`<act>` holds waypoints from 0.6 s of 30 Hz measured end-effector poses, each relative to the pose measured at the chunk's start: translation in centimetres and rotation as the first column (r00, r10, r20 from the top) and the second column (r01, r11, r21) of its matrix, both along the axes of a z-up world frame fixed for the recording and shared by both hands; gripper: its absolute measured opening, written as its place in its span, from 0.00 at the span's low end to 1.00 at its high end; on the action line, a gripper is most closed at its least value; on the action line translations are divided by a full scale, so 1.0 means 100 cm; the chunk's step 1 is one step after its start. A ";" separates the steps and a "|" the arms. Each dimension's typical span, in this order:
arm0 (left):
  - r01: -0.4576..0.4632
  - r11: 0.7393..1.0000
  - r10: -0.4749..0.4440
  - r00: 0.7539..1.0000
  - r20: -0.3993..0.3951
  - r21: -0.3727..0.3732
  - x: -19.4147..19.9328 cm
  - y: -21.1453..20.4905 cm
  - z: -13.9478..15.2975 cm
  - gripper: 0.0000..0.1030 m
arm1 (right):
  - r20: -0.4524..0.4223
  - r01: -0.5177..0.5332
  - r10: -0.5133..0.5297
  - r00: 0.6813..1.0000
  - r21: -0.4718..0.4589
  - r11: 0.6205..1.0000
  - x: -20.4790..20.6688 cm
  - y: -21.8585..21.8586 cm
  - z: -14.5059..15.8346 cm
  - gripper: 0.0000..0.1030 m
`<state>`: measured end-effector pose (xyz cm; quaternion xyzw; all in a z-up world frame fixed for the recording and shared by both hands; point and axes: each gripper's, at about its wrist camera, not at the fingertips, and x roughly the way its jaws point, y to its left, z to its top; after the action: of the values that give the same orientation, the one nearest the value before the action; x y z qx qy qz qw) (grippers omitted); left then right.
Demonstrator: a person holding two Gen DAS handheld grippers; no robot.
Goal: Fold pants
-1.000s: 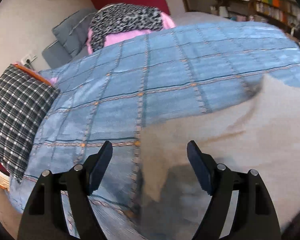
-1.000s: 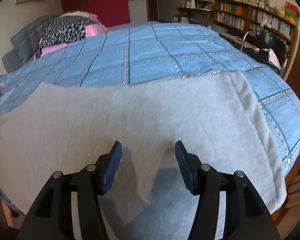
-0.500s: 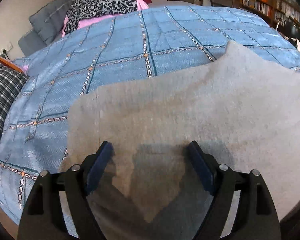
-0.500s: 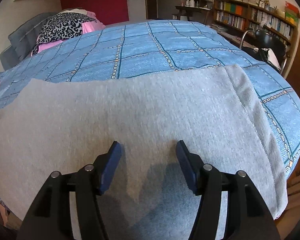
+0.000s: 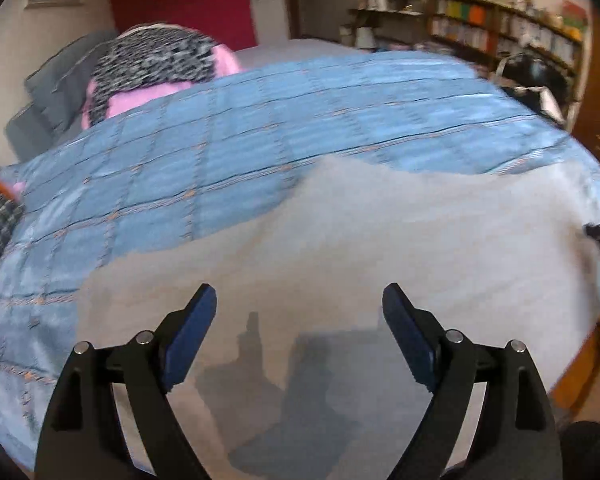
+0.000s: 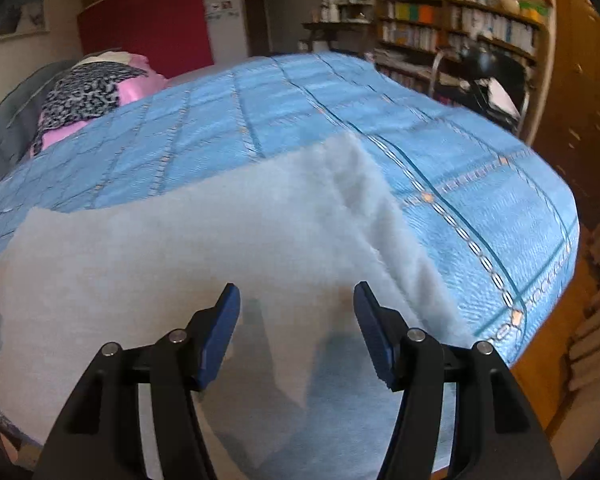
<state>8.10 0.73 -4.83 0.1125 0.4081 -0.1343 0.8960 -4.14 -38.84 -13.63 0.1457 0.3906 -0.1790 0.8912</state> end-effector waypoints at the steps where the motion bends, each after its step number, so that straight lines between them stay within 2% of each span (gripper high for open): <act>1: 0.022 1.000 -0.022 1.000 -0.004 -0.019 -0.001 -0.011 0.001 0.84 | -0.002 -0.005 0.005 1.000 0.018 1.000 0.001 -0.003 -0.005 0.58; 7: 0.073 0.996 -0.076 0.995 -0.063 -0.045 0.006 -0.054 -0.018 0.84 | 0.002 -0.032 0.033 0.999 -0.012 0.999 0.005 -0.001 -0.010 0.62; 12: 0.057 0.998 -0.057 0.990 -0.130 0.003 0.015 -0.065 -0.052 0.84 | 0.018 -0.056 0.056 0.998 0.004 0.998 0.005 -0.006 -0.011 0.62; 14: 0.060 0.998 -0.056 0.990 -0.133 0.020 0.015 -0.066 -0.063 0.87 | 0.018 -0.065 0.065 0.998 -0.005 0.998 0.006 -0.005 -0.012 0.62; 18: 0.053 0.999 -0.051 0.992 -0.120 0.014 0.017 -0.064 -0.067 0.90 | 0.017 -0.071 0.071 0.997 -0.008 0.997 0.004 -0.004 -0.013 0.63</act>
<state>9.79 -5.71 -11.51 0.1225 0.4591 -0.1603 0.8652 -3.70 -39.22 -14.93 0.1301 0.3873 -0.1474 0.9007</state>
